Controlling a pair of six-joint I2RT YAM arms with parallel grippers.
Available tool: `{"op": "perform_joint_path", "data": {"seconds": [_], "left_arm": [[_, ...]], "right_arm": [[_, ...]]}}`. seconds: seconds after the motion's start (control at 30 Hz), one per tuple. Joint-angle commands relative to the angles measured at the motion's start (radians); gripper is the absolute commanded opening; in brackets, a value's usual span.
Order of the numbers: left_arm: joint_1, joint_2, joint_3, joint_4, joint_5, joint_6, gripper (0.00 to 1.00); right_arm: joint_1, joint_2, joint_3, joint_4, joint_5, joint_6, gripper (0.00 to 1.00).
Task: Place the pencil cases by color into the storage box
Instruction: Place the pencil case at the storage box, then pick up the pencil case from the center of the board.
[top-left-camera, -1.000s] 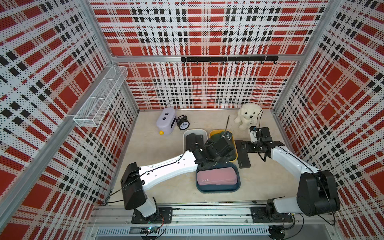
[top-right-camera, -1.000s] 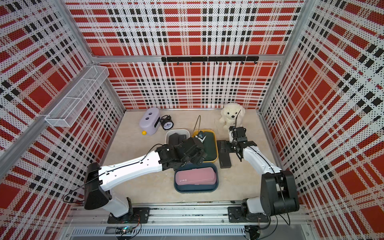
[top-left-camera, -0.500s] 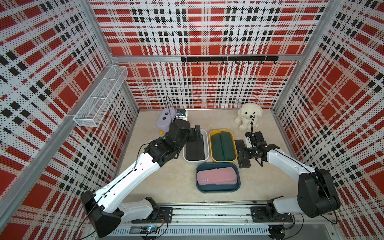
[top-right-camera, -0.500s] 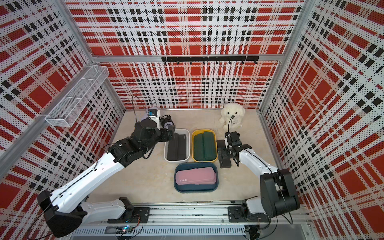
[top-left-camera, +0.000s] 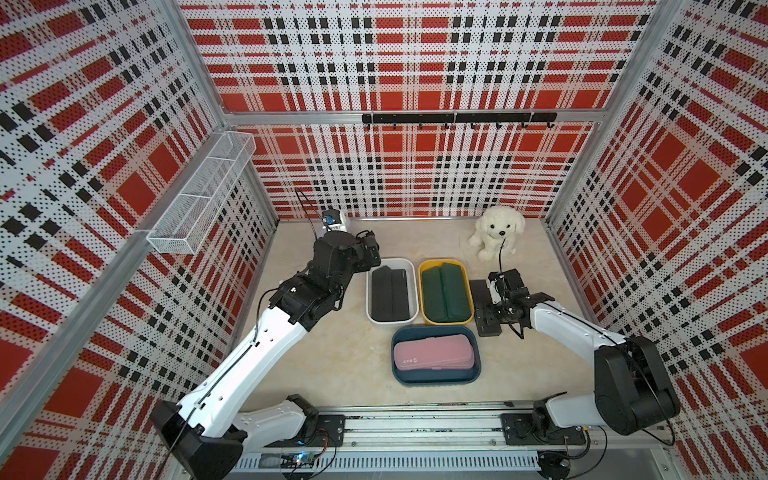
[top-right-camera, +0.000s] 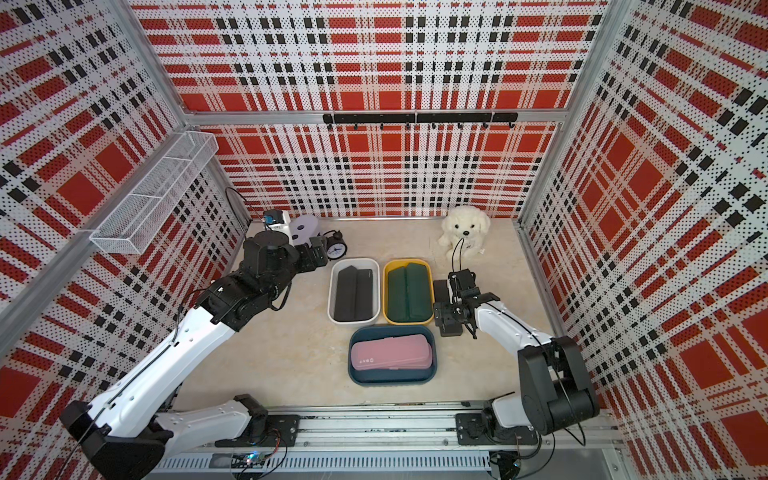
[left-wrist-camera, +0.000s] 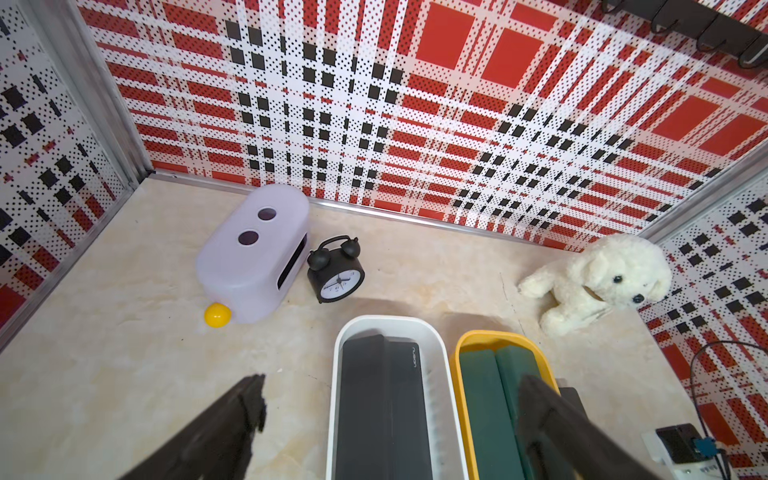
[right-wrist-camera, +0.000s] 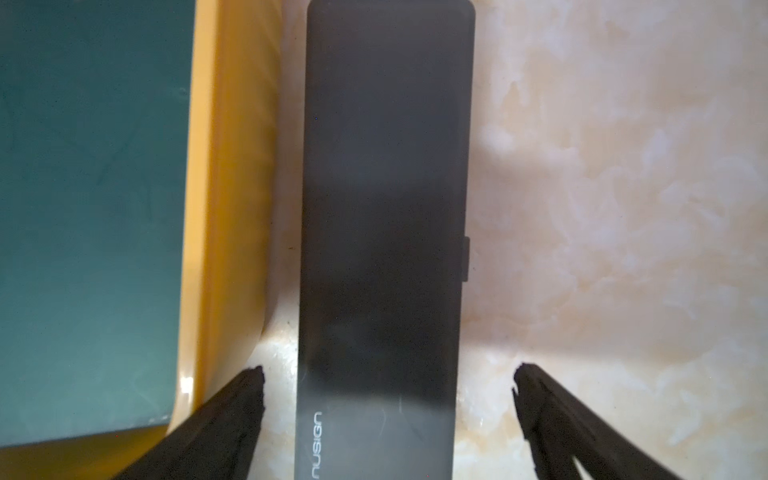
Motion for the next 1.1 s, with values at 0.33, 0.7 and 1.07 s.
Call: {"op": "perform_joint_path", "data": {"seconds": [0.33,0.7,1.07], "left_arm": [[0.005,-0.007,-0.074,0.039,0.008,-0.026,0.98],[0.005,0.013,-0.076,0.055,0.024,0.007,0.98],[0.005,0.008,-0.071,0.061,0.009,0.027,0.98]], "right_arm": [[0.034,0.078,-0.006,0.024,0.029,0.032,1.0],[0.034,0.177,0.046,-0.002,0.094,0.037,0.96],[0.032,0.189,0.09,-0.033,0.138,0.023,0.69]]}}
